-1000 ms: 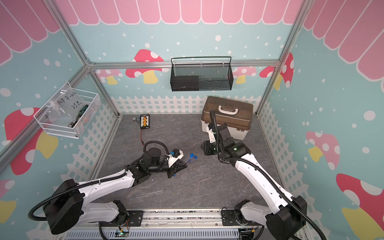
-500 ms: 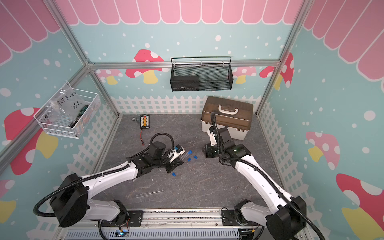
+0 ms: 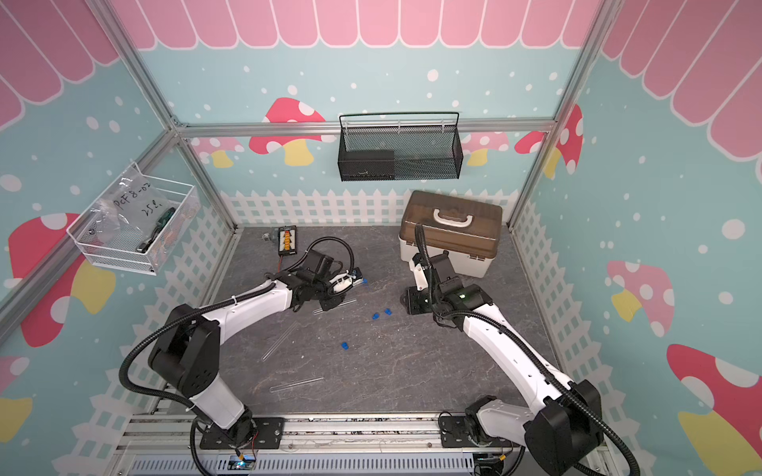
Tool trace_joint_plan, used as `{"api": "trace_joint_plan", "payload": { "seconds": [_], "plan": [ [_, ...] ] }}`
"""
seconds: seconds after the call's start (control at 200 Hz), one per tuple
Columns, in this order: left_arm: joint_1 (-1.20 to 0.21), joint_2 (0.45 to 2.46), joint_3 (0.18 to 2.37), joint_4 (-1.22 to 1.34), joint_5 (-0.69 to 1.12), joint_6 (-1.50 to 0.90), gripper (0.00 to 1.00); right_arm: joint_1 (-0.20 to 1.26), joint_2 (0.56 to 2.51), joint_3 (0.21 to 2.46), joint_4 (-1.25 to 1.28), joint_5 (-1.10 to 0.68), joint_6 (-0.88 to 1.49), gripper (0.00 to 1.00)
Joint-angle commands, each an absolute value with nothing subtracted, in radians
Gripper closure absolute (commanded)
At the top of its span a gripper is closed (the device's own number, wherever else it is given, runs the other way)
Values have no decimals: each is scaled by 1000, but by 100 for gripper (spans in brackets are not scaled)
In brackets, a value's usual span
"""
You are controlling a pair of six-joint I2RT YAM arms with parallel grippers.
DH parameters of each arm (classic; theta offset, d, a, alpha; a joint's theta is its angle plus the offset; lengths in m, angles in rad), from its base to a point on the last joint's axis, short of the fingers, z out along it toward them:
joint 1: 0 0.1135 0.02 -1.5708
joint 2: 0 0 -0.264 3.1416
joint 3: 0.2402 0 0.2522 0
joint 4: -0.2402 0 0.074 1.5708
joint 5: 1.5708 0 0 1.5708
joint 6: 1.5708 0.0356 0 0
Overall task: Insert stoppers into test tubes
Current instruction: Place the test tube at the center of the board.
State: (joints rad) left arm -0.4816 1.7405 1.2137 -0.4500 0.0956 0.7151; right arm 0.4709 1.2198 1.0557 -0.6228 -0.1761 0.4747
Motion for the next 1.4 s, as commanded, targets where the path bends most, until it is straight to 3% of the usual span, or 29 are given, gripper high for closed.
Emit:
{"api": "trace_joint_plan", "payload": {
  "seconds": [0.0,0.665,0.94,1.396],
  "plan": [
    [-449,1819,1299,-586,92,875,100,466,1231,1043,-602,-176,462,59],
    [-351,2081,1466,-707,107,914,96,466,1242,1031,-603,-209,472,61],
    [-345,2112,1489,-740,114,917,86,466,1246,1033,-603,-216,471,62],
    [-341,2129,1505,-739,113,915,77,466,1243,1034,-612,-218,465,62]
  ]
}}
